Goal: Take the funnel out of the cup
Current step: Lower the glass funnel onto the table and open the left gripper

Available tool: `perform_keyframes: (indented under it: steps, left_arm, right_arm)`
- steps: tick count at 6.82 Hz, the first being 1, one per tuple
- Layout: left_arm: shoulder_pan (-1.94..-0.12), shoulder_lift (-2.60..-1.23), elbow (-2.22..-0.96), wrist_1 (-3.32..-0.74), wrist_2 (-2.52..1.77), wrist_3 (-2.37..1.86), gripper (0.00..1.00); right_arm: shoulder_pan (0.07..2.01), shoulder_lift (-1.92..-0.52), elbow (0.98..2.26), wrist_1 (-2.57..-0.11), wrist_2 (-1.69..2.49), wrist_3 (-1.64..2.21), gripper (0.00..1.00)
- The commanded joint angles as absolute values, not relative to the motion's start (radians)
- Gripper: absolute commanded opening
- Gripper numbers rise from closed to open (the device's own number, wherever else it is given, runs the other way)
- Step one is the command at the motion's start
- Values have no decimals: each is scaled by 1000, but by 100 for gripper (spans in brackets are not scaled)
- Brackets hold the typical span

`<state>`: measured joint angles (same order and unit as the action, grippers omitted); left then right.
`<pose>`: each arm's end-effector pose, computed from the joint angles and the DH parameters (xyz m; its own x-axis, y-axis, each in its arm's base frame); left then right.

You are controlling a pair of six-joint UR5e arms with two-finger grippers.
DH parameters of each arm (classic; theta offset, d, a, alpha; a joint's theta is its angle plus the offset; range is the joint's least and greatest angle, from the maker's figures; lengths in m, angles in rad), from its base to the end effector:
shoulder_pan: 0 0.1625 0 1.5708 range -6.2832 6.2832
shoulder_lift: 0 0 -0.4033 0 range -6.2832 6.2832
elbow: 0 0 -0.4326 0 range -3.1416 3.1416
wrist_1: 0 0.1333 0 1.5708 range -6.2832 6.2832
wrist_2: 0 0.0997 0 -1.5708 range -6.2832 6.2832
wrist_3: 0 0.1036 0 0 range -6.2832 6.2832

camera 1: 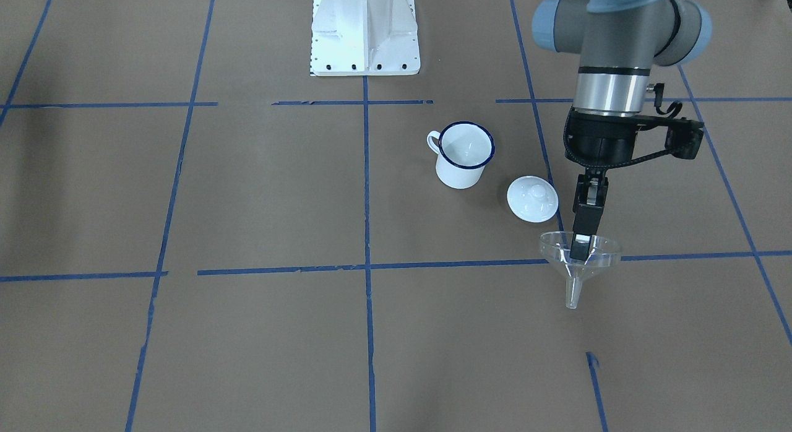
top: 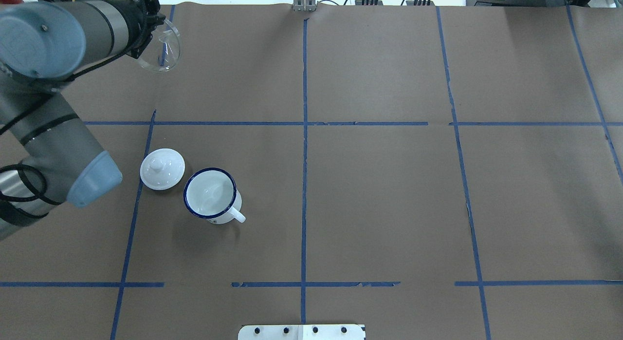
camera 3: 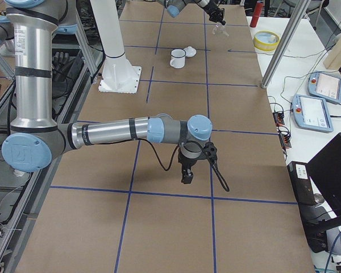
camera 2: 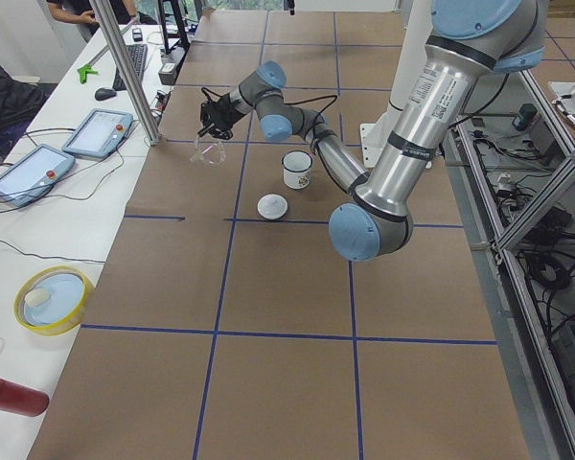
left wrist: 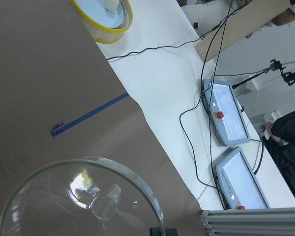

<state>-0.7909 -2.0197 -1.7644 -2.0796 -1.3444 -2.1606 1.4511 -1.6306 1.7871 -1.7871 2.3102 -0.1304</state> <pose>0.3487 -0.5752 0.2167 -0.2275 -0.5407 -0.8098 0.8549 0.2873 -0.4320 0.0036 -0.5022 0.5800 0.7166 -0.1767 0.6747 0.2142 0.9764 0.0282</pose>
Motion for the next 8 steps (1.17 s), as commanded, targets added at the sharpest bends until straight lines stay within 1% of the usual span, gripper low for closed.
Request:
perform_keyframes:
  steps: [1,2,3,6,8]
  left_arm:
    - [-681,-2000,-1617,-2264,-1171,-2309,0]
    - [-666,-2017,-1539,-2325,-1148,-2328,0]
    - [-631,-2020,-1498,-2383,-1073,-2329,0]
    - [-618,-2042,-1425,-2424,-1057,-2330,0]
    - [-618,-2043,-1405,-2424,-1058,-2323,0]
  right_arm:
    - [1451,-1631,1786,-1787,2310,-130,100]
    - [1451,-1631,1787,-1787,2310,-130,100]
    - [1451,-1631,1787,-1787,2310,-130,100]
    - [1451,-1631,1787,-1787,2310,-130,100]
    - [1451,-1631,1787,-1787,2310,-130,100]
